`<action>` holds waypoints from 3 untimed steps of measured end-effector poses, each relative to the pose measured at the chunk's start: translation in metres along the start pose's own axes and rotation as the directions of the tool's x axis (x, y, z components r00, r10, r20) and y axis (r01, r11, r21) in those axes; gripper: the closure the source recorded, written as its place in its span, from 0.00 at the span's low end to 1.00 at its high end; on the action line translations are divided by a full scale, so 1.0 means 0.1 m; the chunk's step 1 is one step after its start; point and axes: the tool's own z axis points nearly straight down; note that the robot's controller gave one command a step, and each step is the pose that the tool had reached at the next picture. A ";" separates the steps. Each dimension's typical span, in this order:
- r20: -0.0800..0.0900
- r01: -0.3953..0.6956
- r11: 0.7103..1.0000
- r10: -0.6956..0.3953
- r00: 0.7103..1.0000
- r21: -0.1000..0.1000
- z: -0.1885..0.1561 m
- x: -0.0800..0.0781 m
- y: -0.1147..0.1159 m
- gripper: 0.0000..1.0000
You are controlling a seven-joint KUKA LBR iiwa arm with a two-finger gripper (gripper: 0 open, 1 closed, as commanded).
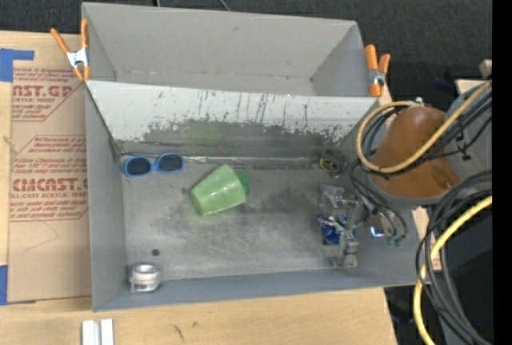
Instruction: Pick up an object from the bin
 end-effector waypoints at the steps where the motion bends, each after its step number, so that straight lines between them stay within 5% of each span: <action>1: -0.004 0.002 1.000 -0.002 1.000 0.001 -0.02 0.01 0.00 1.00; 2: -0.004 0.002 1.000 -0.002 1.000 0.001 -0.02 0.01 0.00 0.00; 3: 0.005 0.257 0.966 -0.257 0.966 0.004 -0.04 0.14 -0.35 0.00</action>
Offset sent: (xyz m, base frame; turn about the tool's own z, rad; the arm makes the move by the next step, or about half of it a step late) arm 0.0000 0.0000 0.0000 0.0000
